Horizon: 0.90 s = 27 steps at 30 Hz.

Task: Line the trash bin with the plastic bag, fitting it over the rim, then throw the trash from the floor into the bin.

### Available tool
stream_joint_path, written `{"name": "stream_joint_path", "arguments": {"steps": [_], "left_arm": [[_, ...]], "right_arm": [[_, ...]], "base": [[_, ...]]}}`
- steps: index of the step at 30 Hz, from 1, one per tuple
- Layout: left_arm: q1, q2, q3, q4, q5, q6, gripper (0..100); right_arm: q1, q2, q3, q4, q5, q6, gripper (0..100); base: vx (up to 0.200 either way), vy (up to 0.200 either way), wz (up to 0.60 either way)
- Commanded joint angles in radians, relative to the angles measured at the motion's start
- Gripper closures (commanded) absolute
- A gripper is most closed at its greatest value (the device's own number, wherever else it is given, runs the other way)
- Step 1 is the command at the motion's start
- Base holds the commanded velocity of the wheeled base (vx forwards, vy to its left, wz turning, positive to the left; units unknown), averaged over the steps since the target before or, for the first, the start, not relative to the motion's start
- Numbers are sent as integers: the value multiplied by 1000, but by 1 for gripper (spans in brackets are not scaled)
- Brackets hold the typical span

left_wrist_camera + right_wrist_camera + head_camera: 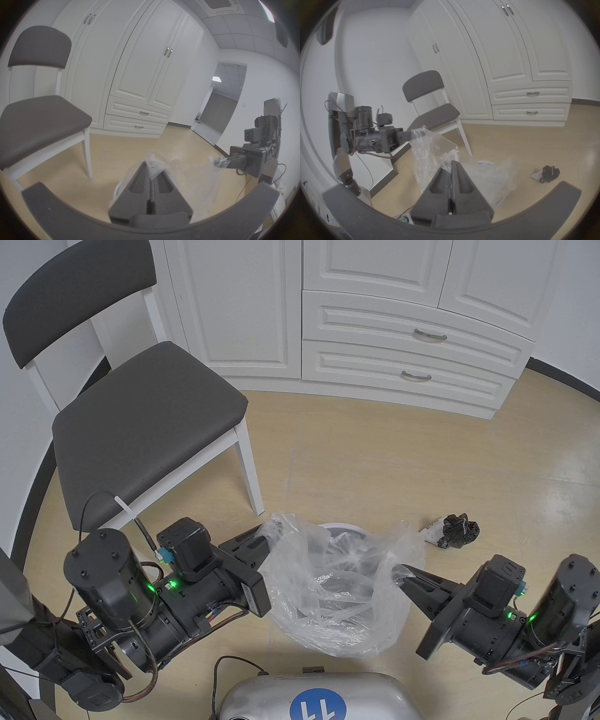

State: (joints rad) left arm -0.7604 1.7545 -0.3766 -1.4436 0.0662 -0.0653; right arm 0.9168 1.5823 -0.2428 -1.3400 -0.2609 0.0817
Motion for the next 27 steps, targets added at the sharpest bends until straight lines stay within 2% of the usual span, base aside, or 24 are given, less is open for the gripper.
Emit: {"name": "stream_joint_path", "arguments": {"steps": [1,3,7,8,14,27], "left_arm": [[13,77,-33,-6,0,-33,100],[21,145,-67,-8,1,-70,100],[47,201,-96,-9,1,-76,100],[61,231,-110,-9,1,-77,100],[64,266,-119,-11,11,-74,100],[56,171,-71,-54,9,-53,100]], "right_arm": [[-47,68,-44,39,2,33,100],[-75,79,-82,88,11,78,100],[-111,84,-125,150,43,145,100],[-144,84,-155,199,75,187,100],[-210,88,-213,294,144,273,100],[-199,123,-228,301,146,299,100]], "base": [[0,0,0],[0,0,0],[0,0,0],[0,0,0],[0,0,0],[0,0,0]]}}
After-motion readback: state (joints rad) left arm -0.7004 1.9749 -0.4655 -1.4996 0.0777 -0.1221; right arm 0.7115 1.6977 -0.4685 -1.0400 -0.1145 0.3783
